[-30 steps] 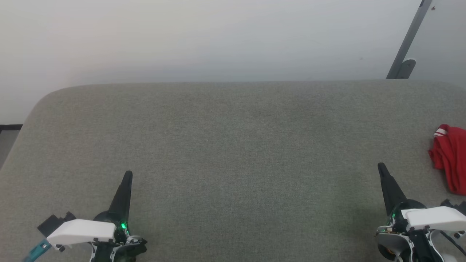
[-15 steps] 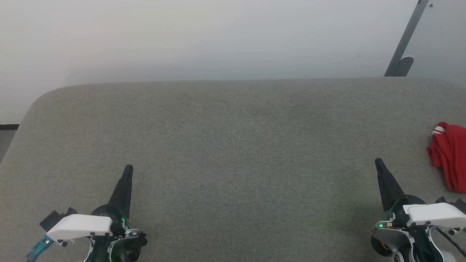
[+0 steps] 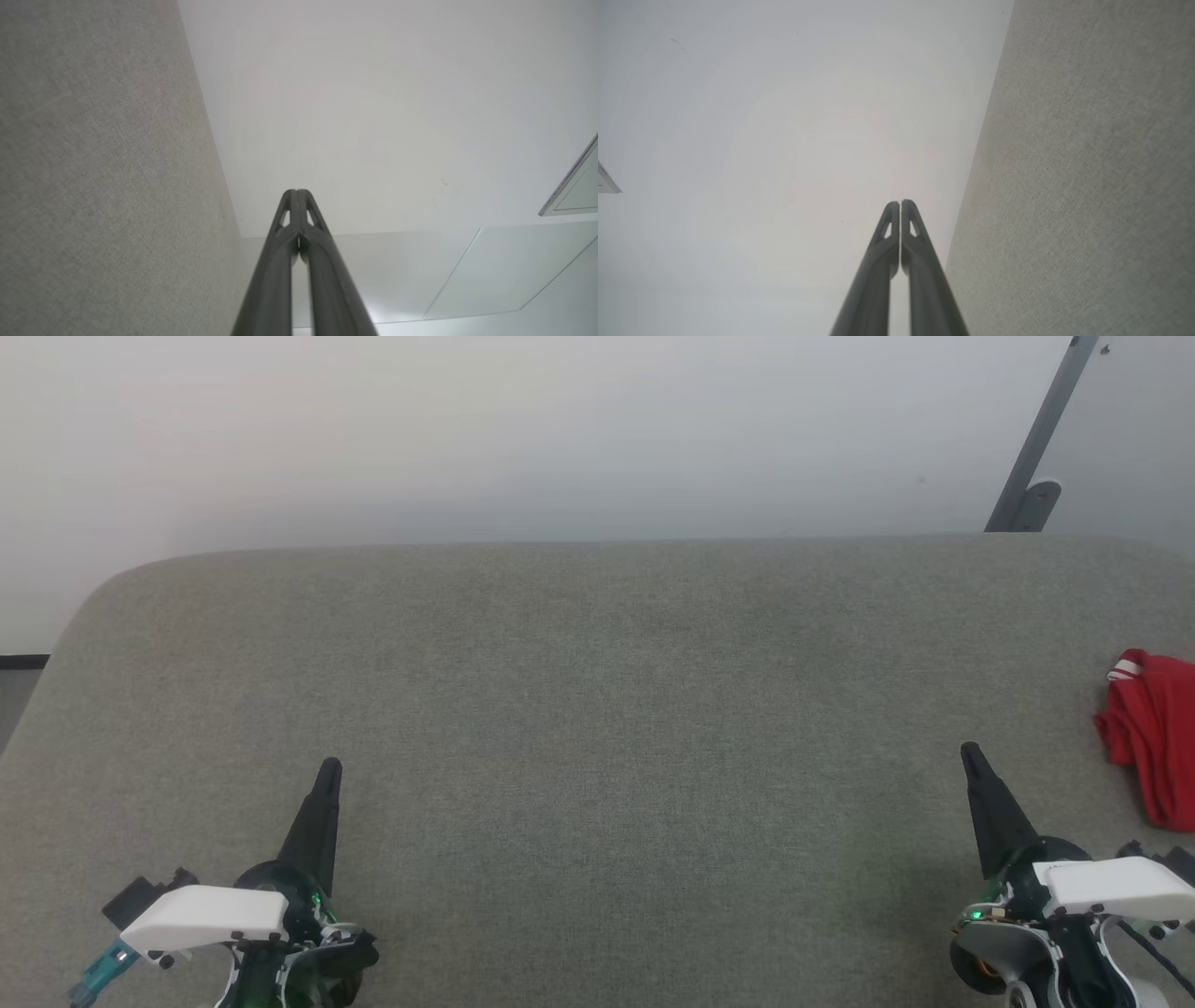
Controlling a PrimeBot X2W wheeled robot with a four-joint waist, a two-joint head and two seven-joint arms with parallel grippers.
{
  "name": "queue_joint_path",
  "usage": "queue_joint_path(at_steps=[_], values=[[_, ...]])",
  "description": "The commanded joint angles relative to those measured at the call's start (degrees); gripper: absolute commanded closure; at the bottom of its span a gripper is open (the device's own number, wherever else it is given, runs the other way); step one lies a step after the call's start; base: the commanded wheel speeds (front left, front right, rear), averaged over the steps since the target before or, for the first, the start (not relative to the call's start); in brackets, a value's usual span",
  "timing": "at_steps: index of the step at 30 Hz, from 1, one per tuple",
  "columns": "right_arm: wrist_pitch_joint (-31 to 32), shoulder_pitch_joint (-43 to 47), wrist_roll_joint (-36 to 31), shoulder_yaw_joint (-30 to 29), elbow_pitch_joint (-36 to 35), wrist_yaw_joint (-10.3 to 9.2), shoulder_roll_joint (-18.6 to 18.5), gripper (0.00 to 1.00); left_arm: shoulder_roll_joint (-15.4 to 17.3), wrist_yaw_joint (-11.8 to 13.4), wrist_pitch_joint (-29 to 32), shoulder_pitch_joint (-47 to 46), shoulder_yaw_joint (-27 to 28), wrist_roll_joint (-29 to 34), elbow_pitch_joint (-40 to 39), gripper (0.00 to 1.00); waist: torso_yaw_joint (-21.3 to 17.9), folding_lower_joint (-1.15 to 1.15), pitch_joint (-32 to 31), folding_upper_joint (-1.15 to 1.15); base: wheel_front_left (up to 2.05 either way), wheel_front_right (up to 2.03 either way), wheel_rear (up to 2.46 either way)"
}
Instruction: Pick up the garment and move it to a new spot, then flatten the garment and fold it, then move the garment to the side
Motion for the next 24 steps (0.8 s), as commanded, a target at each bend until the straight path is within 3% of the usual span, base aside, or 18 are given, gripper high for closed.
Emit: queue_joint_path(at_steps=[1, 24], values=[[0.13, -0.38, 0.21, 0.03, 0.01, 0.0, 0.19, 1.0, 0.05, -0.16, 0.22, -0.5, 0.23, -0.07, -0.02, 1.0, 0.0, 0.0, 0.0, 0.0, 0.0, 0.0, 0.0], [0.1, -0.37, 0.23, 0.02, 0.0, 0.0, 0.18, 1.0, -0.18, -0.16, 0.54, -0.55, 0.53, 0.29, -0.01, 1.0, 0.0, 0.0, 0.0, 0.0, 0.0, 0.0, 0.0]])
